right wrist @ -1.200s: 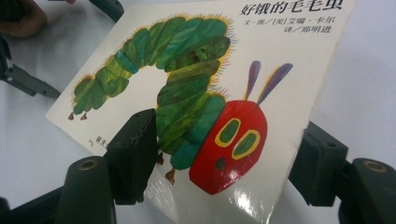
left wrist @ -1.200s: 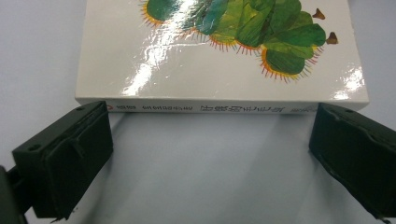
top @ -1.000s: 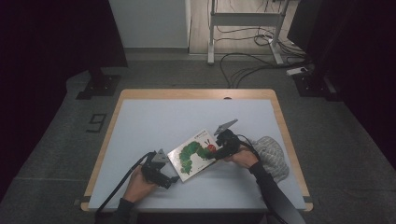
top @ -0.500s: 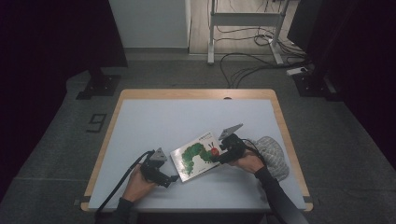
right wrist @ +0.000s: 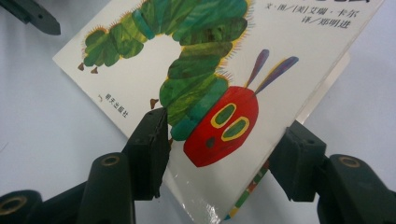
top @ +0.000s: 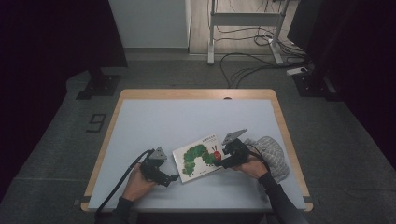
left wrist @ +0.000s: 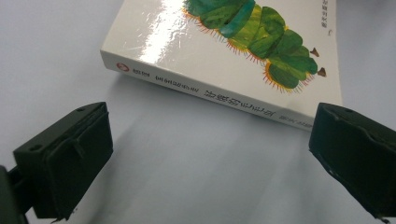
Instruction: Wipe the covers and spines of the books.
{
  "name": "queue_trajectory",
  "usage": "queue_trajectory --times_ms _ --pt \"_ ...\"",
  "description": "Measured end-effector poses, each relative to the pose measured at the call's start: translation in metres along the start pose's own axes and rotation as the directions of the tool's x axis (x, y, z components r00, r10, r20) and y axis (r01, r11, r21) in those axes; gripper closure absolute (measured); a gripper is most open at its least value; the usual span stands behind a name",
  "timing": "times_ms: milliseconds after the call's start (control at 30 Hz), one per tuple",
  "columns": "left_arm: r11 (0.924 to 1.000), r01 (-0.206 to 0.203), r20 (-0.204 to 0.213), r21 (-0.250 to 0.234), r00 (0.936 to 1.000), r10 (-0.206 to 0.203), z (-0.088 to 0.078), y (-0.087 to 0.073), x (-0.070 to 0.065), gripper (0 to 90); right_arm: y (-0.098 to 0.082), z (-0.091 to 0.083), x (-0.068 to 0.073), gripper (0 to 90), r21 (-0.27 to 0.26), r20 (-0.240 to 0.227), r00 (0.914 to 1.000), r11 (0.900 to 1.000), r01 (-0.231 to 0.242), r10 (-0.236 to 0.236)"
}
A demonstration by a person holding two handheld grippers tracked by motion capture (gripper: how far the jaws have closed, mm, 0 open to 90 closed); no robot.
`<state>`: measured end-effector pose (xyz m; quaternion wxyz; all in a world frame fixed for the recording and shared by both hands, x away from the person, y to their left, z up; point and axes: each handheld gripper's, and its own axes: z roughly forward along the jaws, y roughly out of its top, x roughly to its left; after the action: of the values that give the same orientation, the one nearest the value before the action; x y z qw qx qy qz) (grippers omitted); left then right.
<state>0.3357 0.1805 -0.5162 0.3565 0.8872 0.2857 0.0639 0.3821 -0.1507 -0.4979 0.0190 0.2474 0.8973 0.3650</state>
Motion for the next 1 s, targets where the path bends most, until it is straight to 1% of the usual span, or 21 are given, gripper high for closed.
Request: queue_trajectory --times_ms 233,333,467,533,633,733,767,800,833,900,1000 --pt "1.0000 0.004 0.011 0.000 0.9999 -0.004 0.000 0.003 0.000 0.0 -0.005 -0.004 0.005 42.8 0.008 0.022 0.9996 1.000 0.018 -0.018" --pt "1.0000 -0.001 0.025 0.005 0.9997 0.001 0.001 0.006 -0.002 0.0 -0.007 -0.006 0.007 43.1 0.003 0.030 0.9992 1.000 0.025 -0.025" --pt "0.9996 -0.012 0.042 0.024 0.9990 0.011 0.007 0.013 -0.005 0.4 -0.008 -0.006 0.009 43.6 -0.001 0.038 0.9990 1.000 0.024 -0.024" --pt "0.9994 -0.004 0.063 0.034 0.9980 0.001 0.011 0.016 -0.004 0.0 -0.009 -0.007 0.009 43.8 -0.006 0.038 0.9990 1.000 0.023 -0.023" --pt "0.9993 0.004 0.075 0.038 0.9972 -0.007 0.015 0.019 -0.004 0.2 -0.010 -0.007 0.009 44.0 -0.011 0.039 0.9991 1.000 0.020 -0.019" --pt "0.9995 -0.006 0.076 0.032 0.9971 0.004 0.017 0.023 -0.006 1.9 -0.011 -0.007 0.009 44.7 -0.018 0.037 0.9992 1.000 0.016 -0.015" --pt "0.9994 -0.003 0.078 0.035 0.9969 0.001 0.017 0.024 -0.006 2.7 -0.012 -0.007 0.008 44.9 -0.019 0.033 0.9994 1.000 0.006 -0.005" --pt "0.9992 -0.003 0.072 0.040 0.9974 0.001 0.018 0.025 -0.006 3.3 -0.012 -0.007 0.008 44.9 -0.020 0.031 0.9995 1.000 0.001 -0.001" --pt "0.9992 -0.004 0.076 0.040 0.9971 0.001 0.018 0.026 -0.006 3.6 -0.013 -0.007 0.007 44.9 -0.027 0.027 0.9996 1.000 0.003 -0.002" --pt "0.9996 0.002 0.076 0.030 0.9971 -0.004 0.019 0.027 -0.007 4.7 -0.014 -0.008 0.007 44.9 -0.032 0.021 0.9998 0.999 -0.001 0.001" --pt "0.9999 -0.007 0.054 0.013 0.9985 0.006 0.016 0.029 -0.009 6.1 -0.015 -0.010 0.006 43.9 -0.043 0.006 0.9999 0.999 -0.012 0.012"
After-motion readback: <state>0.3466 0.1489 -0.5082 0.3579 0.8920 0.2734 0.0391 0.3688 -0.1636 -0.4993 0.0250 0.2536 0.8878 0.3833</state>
